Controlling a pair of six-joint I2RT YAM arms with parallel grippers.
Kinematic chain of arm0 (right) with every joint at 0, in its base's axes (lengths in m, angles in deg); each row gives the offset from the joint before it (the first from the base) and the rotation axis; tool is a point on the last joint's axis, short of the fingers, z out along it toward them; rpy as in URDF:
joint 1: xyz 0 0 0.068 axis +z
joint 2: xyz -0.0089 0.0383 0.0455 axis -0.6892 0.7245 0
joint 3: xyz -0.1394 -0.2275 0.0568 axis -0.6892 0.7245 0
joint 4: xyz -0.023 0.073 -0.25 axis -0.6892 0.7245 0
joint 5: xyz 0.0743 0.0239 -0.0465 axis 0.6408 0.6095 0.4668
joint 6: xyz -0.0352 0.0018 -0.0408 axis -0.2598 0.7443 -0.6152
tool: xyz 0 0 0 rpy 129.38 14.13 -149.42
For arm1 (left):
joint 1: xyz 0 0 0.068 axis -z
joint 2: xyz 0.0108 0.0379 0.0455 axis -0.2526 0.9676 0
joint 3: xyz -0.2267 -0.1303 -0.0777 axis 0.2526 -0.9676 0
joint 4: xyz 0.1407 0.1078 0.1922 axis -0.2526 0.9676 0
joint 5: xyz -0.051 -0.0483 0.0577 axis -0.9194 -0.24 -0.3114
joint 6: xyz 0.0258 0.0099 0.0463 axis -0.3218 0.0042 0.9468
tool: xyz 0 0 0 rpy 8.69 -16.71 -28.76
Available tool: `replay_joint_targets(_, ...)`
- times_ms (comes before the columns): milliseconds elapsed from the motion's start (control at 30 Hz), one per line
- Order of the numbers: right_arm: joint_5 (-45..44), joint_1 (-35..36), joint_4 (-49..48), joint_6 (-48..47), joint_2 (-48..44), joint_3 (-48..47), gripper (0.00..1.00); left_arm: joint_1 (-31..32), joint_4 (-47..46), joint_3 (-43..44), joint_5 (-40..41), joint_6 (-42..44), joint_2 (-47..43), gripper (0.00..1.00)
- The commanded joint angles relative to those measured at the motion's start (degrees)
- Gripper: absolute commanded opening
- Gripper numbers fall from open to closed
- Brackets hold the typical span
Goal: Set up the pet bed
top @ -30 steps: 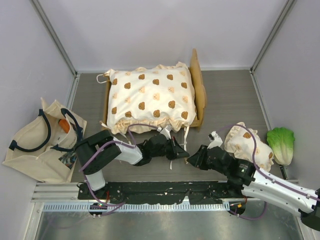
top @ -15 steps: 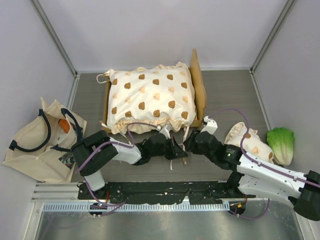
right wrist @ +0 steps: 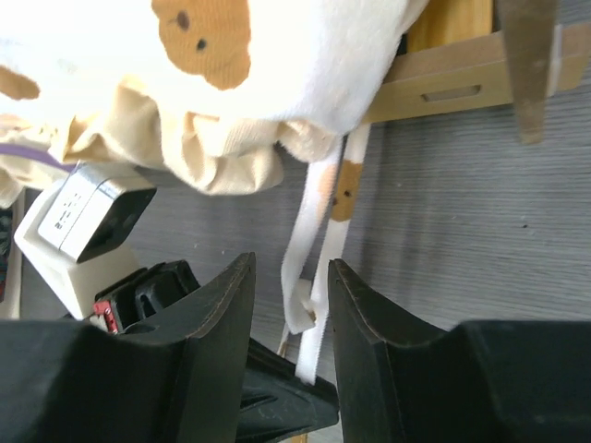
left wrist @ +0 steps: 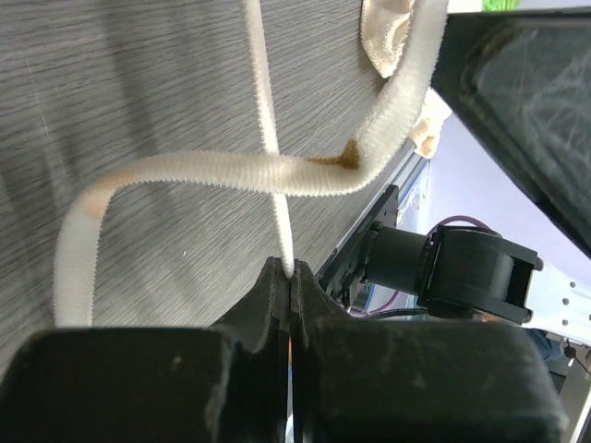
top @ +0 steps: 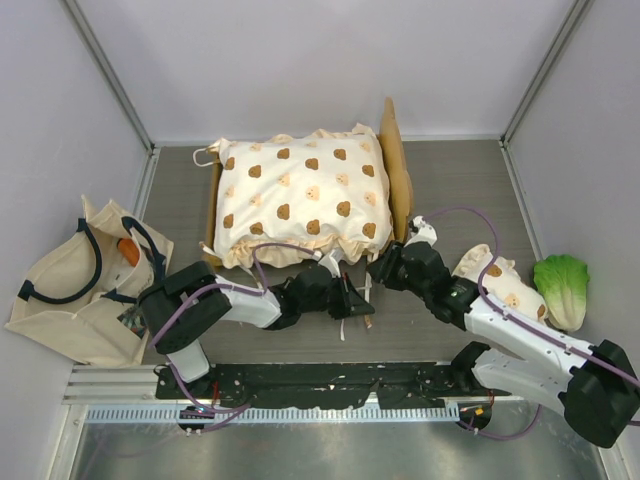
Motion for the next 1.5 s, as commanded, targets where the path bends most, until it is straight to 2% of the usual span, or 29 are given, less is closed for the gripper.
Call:
replay_joint_targets(0,3.5,-0.1,-5.9,0.4,-2.9,2.3,0.43,-0.2,0.6,1.6,-1.2,1.9,-1.9,0.0)
replay_joint_targets(167,3.2,-0.1,-6.1,1.2,-0.7,2.7,0.42,-0.2,1.4,2.2,-1.4,2.7,-2.2,0.0)
replay_joint_targets(233,4.4,-0.1,-7.5,0.8,1.5,2.8,0.33,-0.2,1.5,2.3,-1.5,3.0,-2.4,0.0)
replay_joint_targets(333,5.4,-0.2,-11.0,0.8,2.9,3.5,0.33,-0.2,3.4,3.1,-1.5,4.0,-3.1,0.0)
replay_joint_targets(400,5.3,-0.2,-11.5,1.0,3.2,3.6,0.22,-0.2,4.3,3.1,-1.3,4.4,-3.8,0.0)
replay_joint_targets(433,4.5,-0.1,-10.4,0.7,3.6,3.5,0.13,-0.3,4.3,3.1,-1.3,4.4,-4.0,0.0)
replay_joint_targets(533,2.5,-0.1,-8.5,0.0,3.2,3.7,0.01,-0.7,4.3,2.9,-1.5,4.4,-4.5,0.0)
replay_joint_targets(833,-4.0,-0.2,-6.8,-0.1,1.7,6.9,0.01,-3.0,2.6,2.4,-6.8,2.1,-6.0,0.0)
replay_joint_targets(967,-4.4,-0.2,-6.8,-1.0,0.8,7.2,0.01,-5.4,-3.5,-0.3,-7.4,-1.7,-5.7,0.0)
replay_joint_targets(1100,-2.0,-0.2,-9.5,-1.7,0.6,8.6,0.01,-8.0,-9.5,1.1,-9.2,-5.9,-1.8,0.0)
replay_joint_targets(1233,-1.2,-0.2,-9.6,-2.1,0.4,8.6,0.01,-9.7,-22.2,2.2,-9.3,-13.5,3.7,0.0)
replay_joint_targets(1333,-0.6,-0.3,-10.0,-2.5,0.1,8.9,0.01,-10.6,-28.2,2.4,-8.2,-19.1,8.1,0.0)
replay_joint_targets(1467,0.8,-0.2,-10.6,-2.8,-1.3,9.6,0.01,-11.3,-30.8,2.3,-4.3,-20.7,10.3,0.0)
